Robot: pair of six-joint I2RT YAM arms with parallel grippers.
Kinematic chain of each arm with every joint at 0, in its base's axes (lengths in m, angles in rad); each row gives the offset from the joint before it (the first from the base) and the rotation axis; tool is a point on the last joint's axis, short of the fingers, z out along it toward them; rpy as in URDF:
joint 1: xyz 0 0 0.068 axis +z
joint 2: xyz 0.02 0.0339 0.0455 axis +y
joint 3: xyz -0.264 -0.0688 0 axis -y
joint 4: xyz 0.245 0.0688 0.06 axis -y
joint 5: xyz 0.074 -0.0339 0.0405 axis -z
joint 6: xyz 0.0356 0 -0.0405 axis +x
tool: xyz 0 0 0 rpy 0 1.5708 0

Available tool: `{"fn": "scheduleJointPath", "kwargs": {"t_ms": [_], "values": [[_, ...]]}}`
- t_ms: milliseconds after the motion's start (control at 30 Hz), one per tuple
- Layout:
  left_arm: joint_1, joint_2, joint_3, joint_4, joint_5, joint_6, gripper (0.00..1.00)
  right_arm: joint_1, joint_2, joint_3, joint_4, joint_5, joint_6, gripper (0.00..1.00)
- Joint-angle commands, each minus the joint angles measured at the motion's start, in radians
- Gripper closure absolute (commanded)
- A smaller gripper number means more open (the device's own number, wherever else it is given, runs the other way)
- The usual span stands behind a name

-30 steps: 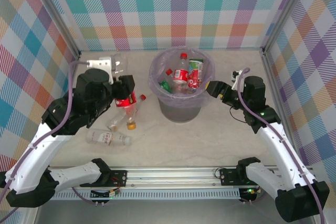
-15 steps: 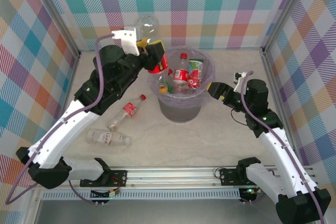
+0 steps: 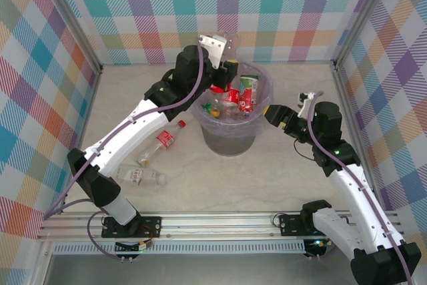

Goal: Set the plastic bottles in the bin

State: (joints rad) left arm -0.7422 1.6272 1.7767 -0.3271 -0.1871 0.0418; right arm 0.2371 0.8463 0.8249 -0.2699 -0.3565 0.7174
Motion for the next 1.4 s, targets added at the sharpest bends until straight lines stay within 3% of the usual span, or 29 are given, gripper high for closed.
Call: {"fn": "scheduleJointPath", "kwargs": {"t_ms": [0,333,567,833,1000,1233,1367], "values": [[0.02,0.016,0.048,-0.078,0.001,-0.027,0.62,0.007,0.001,0.0,0.022,-0.006,-0.019,0.16],[0.038,0.062,0.047,-0.194,-0.015,-0.121,0.61,0.008,0.015,0.002,0.02,-0.013,-0.031,0.15],[0.049,0.094,0.026,-0.221,0.003,-0.146,0.55,0.007,0.019,-0.001,0.028,-0.014,-0.029,0.15],[0.054,0.114,0.056,-0.225,0.017,-0.147,0.33,0.007,0.018,-0.004,0.029,-0.013,-0.03,0.15],[0.053,0.102,0.083,-0.229,-0.005,-0.121,0.09,0.007,0.024,-0.004,0.03,-0.011,-0.033,0.15],[0.054,0.086,0.118,-0.21,-0.059,-0.078,0.04,0.007,0.032,-0.005,0.033,-0.012,-0.035,0.15],[0.056,0.088,0.123,-0.204,-0.112,-0.058,0.09,0.007,0.037,-0.004,0.034,-0.013,-0.036,0.15]]}}
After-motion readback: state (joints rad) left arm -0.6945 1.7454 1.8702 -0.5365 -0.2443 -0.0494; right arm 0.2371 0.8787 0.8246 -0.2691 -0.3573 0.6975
